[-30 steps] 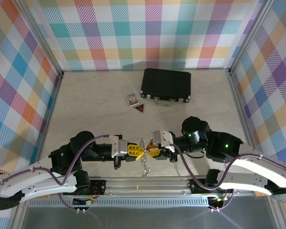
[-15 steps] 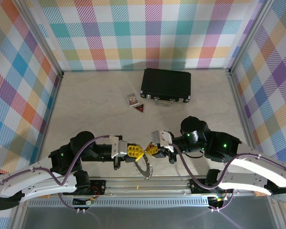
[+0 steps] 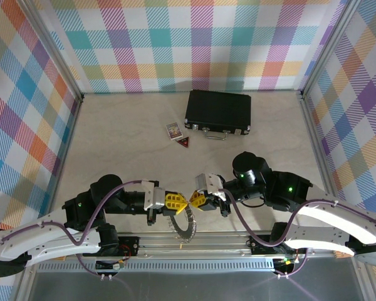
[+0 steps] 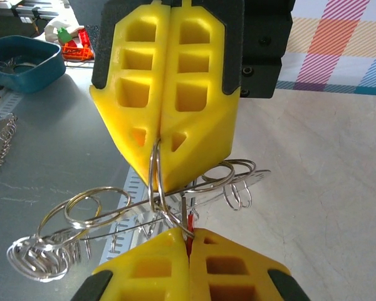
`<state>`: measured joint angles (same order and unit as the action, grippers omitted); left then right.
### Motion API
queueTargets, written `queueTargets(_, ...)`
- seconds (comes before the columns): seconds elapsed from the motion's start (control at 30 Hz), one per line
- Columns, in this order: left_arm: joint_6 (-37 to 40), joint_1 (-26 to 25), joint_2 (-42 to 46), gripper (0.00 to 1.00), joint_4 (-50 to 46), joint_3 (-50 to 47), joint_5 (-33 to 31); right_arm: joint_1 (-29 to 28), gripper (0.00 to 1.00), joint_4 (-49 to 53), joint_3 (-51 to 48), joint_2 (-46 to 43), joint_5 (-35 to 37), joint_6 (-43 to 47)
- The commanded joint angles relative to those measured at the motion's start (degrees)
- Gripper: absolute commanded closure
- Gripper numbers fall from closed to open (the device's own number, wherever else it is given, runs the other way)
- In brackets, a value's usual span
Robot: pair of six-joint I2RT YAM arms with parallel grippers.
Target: Put the keys on the keyring
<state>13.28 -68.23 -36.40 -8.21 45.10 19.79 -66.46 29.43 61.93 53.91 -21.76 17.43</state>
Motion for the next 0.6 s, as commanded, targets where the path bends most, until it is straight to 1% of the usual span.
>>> queueTargets(0.0, 0.42, -0.15, 1.30, 1.00, 6.19, -0.39, -2.39, -0.43, 1.00, 0.57, 0.91, 0.46, -1.58, 1.11)
queueTargets(0.23, 0.57, -0.15, 1.02, 1.00, 6.20, -0.18, -0.92, -0.43, 1.00, 4.56, 1.78, 1.83, 1.99, 1.38)
queueTargets(0.57, 0.49, -0.15, -1.30, 1.00, 5.33, 1.04, 2.42, -0.42, 0.98, 2.62, 2.33, 2.26, -0.01, 1.38)
